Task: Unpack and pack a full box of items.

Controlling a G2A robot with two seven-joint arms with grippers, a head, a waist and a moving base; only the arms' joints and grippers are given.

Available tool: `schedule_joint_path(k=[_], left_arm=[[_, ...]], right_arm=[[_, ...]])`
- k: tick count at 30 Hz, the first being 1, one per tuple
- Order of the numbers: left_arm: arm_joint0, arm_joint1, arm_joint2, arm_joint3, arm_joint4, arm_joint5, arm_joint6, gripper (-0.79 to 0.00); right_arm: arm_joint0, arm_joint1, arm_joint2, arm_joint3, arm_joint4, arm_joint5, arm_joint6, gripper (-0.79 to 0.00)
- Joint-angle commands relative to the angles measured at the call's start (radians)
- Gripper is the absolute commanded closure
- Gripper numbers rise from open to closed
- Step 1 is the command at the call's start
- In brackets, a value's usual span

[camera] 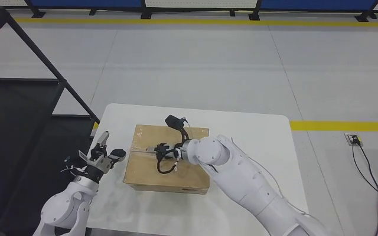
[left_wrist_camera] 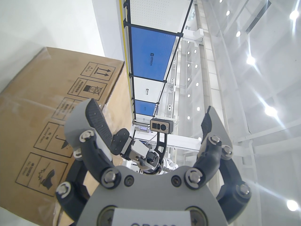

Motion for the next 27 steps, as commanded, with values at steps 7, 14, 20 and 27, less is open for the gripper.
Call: schedule_joint_path(k=[7,14,20,27], left_arm=[[0.018,0.000,-0.017,0.006,-0.026,-0.010,0.003,-0.785],[0.041,-0.001,-0.034,0.011,-0.052,-0.022,0.011,-0.785],[0.070,-0.003,-0.063,0.020,-0.091,-0.037,0.035,-0.785],[0.101,-0.003,-0.089,0.021,-0.106,-0.052,0.041,-0.785]], right_arm=[[0.058,-0.074,-0.063,0.134,0.073,-0.088,-0.045,-0.496],[0.101,-0.139,-0.099,0.241,0.119,-0.163,-0.091,-0.493],[0.131,-0.194,-0.124,0.327,0.149,-0.211,-0.105,-0.529],[0.154,-0.250,-0.139,0.412,0.164,-0.297,-0.150,-0.526]])
